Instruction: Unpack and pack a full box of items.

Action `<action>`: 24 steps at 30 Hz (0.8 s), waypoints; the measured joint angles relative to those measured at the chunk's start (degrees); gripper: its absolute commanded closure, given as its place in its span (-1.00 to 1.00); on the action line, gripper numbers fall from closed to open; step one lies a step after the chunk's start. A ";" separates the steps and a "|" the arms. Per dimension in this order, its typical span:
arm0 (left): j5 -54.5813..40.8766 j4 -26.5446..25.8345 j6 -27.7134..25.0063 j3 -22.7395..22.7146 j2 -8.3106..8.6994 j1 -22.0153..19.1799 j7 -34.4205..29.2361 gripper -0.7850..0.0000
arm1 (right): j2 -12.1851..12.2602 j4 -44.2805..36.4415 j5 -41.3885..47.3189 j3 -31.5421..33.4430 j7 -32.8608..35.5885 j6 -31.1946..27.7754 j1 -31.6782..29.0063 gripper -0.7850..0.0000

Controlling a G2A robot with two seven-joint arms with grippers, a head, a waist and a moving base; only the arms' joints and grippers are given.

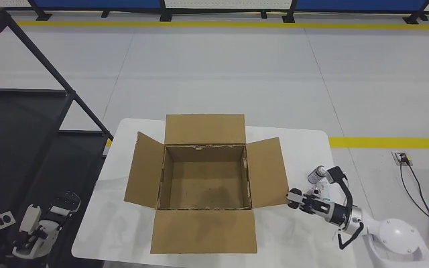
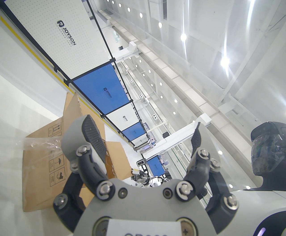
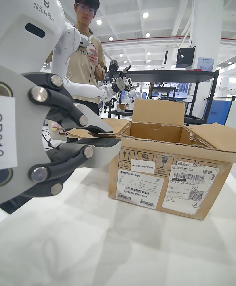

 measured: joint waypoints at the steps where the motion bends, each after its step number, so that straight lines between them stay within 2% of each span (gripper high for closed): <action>1: 0.00 0.00 0.00 0.00 0.00 0.00 0.00 -1.00 | 0.16 -0.05 0.77 1.44 -0.55 -1.23 -0.77 -1.00; 6: 0.00 0.00 0.00 0.00 0.00 0.00 0.00 -1.00 | 0.93 -1.35 -2.14 8.57 -4.50 -8.20 -5.72 -1.00; 9: 0.00 0.00 0.00 0.00 0.00 0.00 0.00 -1.00 | 1.40 -2.08 -10.42 11.87 -7.83 -10.14 -8.30 -1.00; 12: 0.00 0.00 0.00 0.00 0.00 0.00 0.00 -1.00 | 1.57 -2.43 -20.96 12.04 -12.29 -10.24 -9.67 -1.00; 16: 0.00 0.00 0.00 0.00 0.00 0.00 0.00 -1.00 | 1.47 -1.59 -36.07 9.33 -20.47 -6.92 -9.47 -1.00; 22: 0.00 0.00 0.00 0.00 0.00 0.00 0.00 -1.00 | 0.83 0.90 -51.88 3.36 -32.08 0.68 -7.53 -1.00; 24: 0.00 0.00 0.00 0.00 0.00 0.00 0.00 -1.00 | 0.63 1.62 -55.12 1.56 -33.71 2.73 -6.88 -1.00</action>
